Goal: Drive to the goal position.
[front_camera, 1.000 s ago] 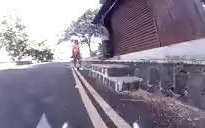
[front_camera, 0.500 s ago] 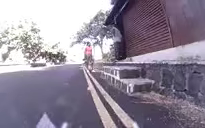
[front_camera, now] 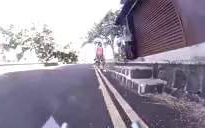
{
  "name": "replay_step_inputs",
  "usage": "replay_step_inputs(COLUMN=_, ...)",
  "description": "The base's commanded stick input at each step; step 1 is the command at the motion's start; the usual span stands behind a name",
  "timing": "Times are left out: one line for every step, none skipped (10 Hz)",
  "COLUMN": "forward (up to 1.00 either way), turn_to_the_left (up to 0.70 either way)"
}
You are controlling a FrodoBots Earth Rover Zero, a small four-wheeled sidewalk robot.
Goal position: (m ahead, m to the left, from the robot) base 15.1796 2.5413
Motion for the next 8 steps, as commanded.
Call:
replay_step_inputs(forward=0.40, turn_to_the_left=0.00)
replay_step_inputs(forward=0.68, turn_to_the_left=0.00)
replay_step_inputs(forward=0.68, turn_to_the_left=0.00)
replay_step_inputs(forward=0.67, turn_to_the_left=0.34)
replay_step_inputs(forward=0.67, turn_to_the_left=0.34)
replay_step_inputs(forward=0.68, turn_to_the_left=0.34)
replay_step_inputs(forward=0.68, turn_to_the_left=0.00)
replay_step_inputs(forward=0.68, turn_to_the_left=0.00)
